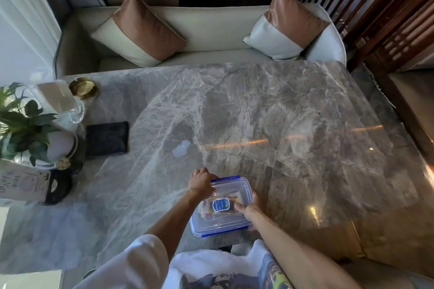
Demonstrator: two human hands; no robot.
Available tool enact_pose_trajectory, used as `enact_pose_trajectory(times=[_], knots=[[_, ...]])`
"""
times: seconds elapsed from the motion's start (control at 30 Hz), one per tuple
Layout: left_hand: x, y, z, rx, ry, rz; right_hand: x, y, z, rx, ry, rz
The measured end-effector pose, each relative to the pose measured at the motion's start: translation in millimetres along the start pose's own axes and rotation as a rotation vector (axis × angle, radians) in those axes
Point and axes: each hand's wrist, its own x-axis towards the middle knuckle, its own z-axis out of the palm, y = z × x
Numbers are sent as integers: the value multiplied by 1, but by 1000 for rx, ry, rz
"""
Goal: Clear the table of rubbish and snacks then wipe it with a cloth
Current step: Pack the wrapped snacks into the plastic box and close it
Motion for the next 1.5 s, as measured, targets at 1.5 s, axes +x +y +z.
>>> enact_pose_trajectory(times=[1.5], knots=[[-114, -42, 105, 327, 154, 209, -3, 89, -11, -1125, 253, -935]])
